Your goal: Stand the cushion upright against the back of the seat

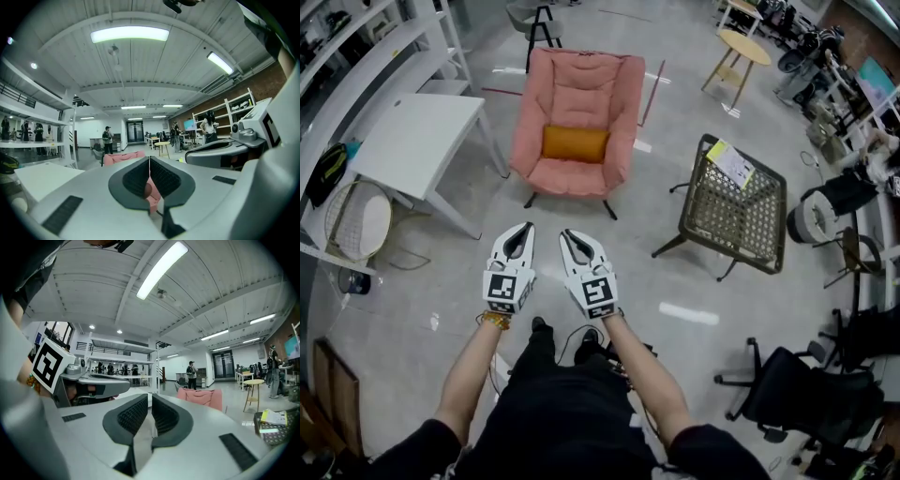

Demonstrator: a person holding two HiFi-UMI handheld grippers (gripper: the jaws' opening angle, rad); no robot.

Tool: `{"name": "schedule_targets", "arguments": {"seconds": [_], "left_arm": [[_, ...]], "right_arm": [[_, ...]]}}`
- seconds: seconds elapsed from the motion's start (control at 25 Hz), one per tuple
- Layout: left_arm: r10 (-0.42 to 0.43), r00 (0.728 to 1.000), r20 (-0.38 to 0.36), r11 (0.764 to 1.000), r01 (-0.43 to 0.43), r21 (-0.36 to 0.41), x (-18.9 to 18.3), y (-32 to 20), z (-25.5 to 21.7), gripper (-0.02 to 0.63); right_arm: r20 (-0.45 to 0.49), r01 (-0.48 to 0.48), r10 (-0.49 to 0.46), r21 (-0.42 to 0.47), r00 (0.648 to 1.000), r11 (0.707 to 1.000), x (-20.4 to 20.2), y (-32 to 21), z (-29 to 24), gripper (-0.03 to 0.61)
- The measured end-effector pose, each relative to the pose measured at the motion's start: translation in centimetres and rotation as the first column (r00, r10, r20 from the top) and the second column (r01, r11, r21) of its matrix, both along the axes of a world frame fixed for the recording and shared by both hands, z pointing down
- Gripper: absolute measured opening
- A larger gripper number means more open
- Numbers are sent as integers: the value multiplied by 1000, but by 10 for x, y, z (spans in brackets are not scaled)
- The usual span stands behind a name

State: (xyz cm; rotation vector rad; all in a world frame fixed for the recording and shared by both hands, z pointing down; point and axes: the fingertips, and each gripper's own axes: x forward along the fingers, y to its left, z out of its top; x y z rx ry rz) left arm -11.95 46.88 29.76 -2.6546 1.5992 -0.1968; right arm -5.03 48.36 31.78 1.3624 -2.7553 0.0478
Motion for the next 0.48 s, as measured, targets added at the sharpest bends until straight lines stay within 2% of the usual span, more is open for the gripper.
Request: {"name": "schedule_targets", "arguments": {"seconds": [0.28, 0.48], "left_arm": [[49, 999, -14, 999, -49, -9, -24, -60, 10, 15], [109, 994, -31, 994, -110, -21, -49, -94, 13, 15]], "right_arm": [[-32, -53, 53, -18, 998, 998, -20, -59, 4, 17], [-67, -90, 89, -19, 994, 996, -49, -99, 2, 17]]}}
